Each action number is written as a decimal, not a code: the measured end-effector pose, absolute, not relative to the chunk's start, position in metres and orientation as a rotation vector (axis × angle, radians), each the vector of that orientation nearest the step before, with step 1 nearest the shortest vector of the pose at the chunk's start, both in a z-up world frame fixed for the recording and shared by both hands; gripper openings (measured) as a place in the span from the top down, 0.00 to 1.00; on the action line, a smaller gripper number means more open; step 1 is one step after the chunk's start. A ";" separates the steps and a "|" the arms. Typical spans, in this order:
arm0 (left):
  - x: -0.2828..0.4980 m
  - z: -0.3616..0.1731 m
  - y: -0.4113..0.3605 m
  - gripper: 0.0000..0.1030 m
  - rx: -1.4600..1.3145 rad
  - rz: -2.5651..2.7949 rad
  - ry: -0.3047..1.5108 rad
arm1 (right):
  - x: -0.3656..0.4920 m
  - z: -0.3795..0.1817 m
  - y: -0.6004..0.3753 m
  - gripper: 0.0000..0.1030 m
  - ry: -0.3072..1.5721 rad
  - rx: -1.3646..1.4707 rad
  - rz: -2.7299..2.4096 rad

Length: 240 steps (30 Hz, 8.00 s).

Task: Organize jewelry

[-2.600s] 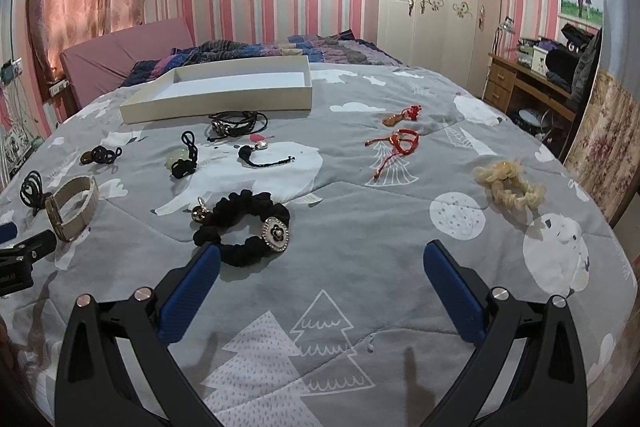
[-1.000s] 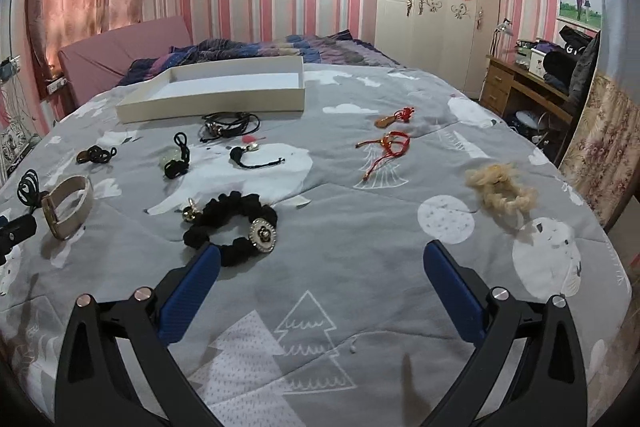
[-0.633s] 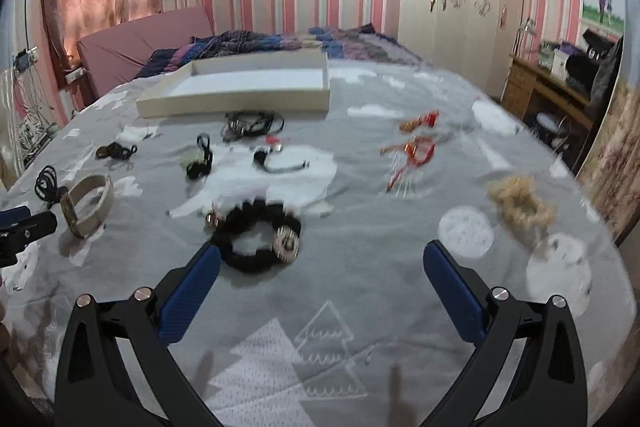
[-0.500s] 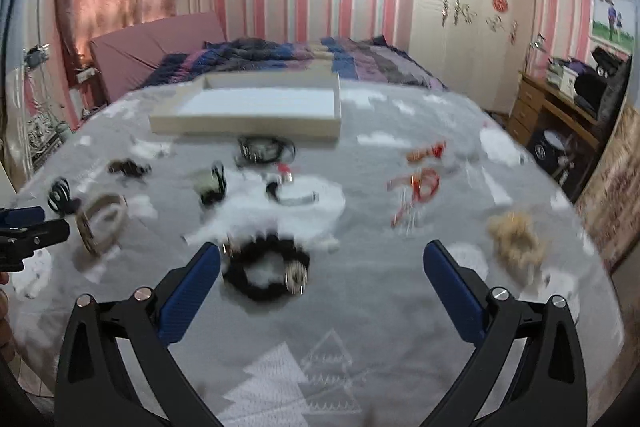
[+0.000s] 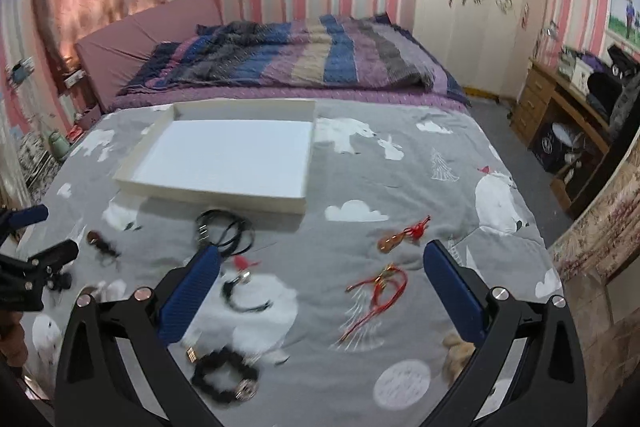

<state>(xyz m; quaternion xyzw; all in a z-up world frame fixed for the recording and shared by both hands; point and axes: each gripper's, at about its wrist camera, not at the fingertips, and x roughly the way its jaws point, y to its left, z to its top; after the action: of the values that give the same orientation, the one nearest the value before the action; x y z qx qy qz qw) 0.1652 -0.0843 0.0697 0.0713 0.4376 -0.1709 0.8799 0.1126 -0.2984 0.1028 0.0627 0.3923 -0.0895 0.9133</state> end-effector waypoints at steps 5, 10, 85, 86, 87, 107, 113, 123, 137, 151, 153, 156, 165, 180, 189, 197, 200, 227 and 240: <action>0.208 0.061 -0.116 0.03 0.123 -0.356 0.995 | 0.154 0.097 -0.330 0.02 0.869 0.126 -0.229; 0.227 0.052 -0.139 0.04 0.095 -0.325 0.960 | 0.182 0.071 -0.356 0.02 0.924 0.154 -0.255; 0.322 0.072 -0.101 0.93 0.079 -0.312 0.956 | 0.278 0.086 -0.292 0.91 0.887 0.212 -0.107; 0.331 0.072 -0.100 0.93 0.083 -0.299 0.955 | 0.285 0.088 -0.287 0.92 0.889 0.201 -0.104; 0.344 0.074 -0.098 0.93 0.086 -0.276 0.949 | 0.298 0.088 -0.280 0.92 0.892 0.186 -0.102; 0.481 0.008 -0.108 0.93 0.136 -0.124 0.996 | 0.440 0.010 -0.286 0.92 0.926 0.212 -0.148; 0.494 -0.007 -0.113 0.93 0.128 -0.129 1.018 | 0.448 0.000 -0.286 0.91 0.920 0.219 -0.133; 0.498 -0.021 -0.112 0.84 0.133 -0.113 1.046 | 0.459 -0.018 -0.281 0.88 0.982 0.164 -0.148; 0.464 0.050 -0.087 0.03 0.080 -0.088 0.932 | 0.414 0.060 -0.289 0.13 0.818 0.092 -0.252; 0.368 0.138 -0.025 0.03 0.050 -0.062 0.861 | 0.288 0.179 -0.307 0.12 0.687 0.136 -0.288; 0.348 0.152 -0.018 0.03 0.052 -0.073 0.834 | 0.269 0.192 -0.306 0.12 0.680 0.144 -0.288; 0.315 0.167 -0.010 0.03 0.050 -0.091 0.806 | 0.240 0.209 -0.300 0.12 0.670 0.155 -0.274; 0.236 0.172 0.000 0.03 0.089 -0.133 0.752 | 0.161 0.213 -0.275 0.12 0.687 0.040 -0.267; 0.178 0.096 0.010 0.03 0.122 -0.172 0.838 | 0.117 0.125 -0.269 0.12 0.812 0.063 -0.255; 0.175 0.040 0.014 0.03 0.107 -0.206 0.945 | 0.129 0.057 -0.243 0.12 0.948 0.097 -0.188; 0.172 0.012 0.014 0.03 0.122 -0.227 0.992 | 0.144 0.027 -0.217 0.12 1.025 0.052 -0.135; 0.172 0.005 0.011 0.03 0.129 -0.244 1.002 | 0.147 0.021 -0.213 0.12 1.036 0.039 -0.130; 0.197 -0.029 -0.024 0.31 0.222 -0.363 1.024 | 0.164 -0.004 -0.212 0.12 1.081 0.082 -0.097; 0.216 -0.033 -0.040 0.57 0.260 -0.385 1.035 | 0.169 -0.011 -0.213 0.12 1.092 0.096 -0.088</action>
<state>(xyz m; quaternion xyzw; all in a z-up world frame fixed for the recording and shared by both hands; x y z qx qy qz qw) 0.2159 -0.0405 -0.0331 0.1232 0.4904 -0.1823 0.8433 0.1694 -0.2130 -0.0106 0.0457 0.5187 -0.0420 0.8527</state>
